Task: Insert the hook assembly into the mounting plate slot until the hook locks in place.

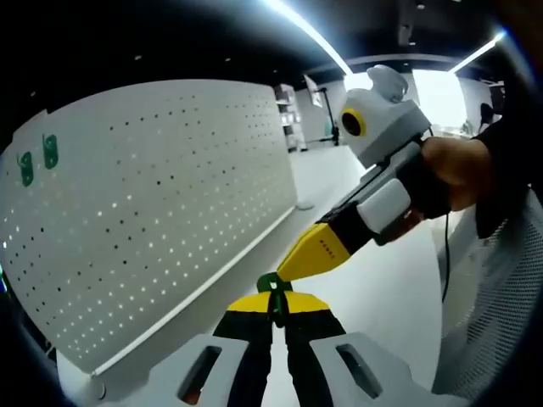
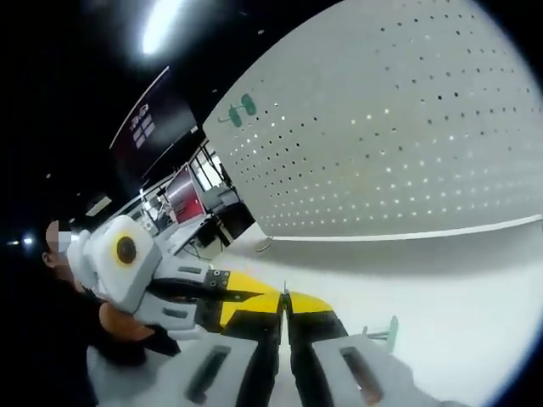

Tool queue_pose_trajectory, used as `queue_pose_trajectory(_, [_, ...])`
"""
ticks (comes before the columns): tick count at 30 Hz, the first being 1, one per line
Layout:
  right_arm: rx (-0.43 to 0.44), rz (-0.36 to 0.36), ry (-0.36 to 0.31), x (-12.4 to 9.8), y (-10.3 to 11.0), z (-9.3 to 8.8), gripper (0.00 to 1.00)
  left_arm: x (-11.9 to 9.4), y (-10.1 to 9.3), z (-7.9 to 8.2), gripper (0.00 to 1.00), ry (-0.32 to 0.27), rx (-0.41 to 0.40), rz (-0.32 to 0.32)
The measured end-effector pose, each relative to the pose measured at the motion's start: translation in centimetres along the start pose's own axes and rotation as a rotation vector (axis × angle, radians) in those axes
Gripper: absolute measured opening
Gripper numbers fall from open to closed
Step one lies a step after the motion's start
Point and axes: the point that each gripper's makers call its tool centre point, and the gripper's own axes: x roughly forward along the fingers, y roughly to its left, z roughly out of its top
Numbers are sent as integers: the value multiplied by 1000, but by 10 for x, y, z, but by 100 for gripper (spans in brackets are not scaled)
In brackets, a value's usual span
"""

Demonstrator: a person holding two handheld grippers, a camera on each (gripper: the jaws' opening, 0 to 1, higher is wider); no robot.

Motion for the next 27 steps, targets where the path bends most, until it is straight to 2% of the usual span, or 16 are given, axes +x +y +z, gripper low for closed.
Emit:
queue_pose_trajectory(17, [-33, 15, -19, 0, 3, 4, 0, -1, 4, 3, 3, -6, -54, 11])
queue_pose_trajectory(27, [-59, 16, -6, 2, 4, 1, 2, -3, 7, 5, 3, -12, -64, 24])
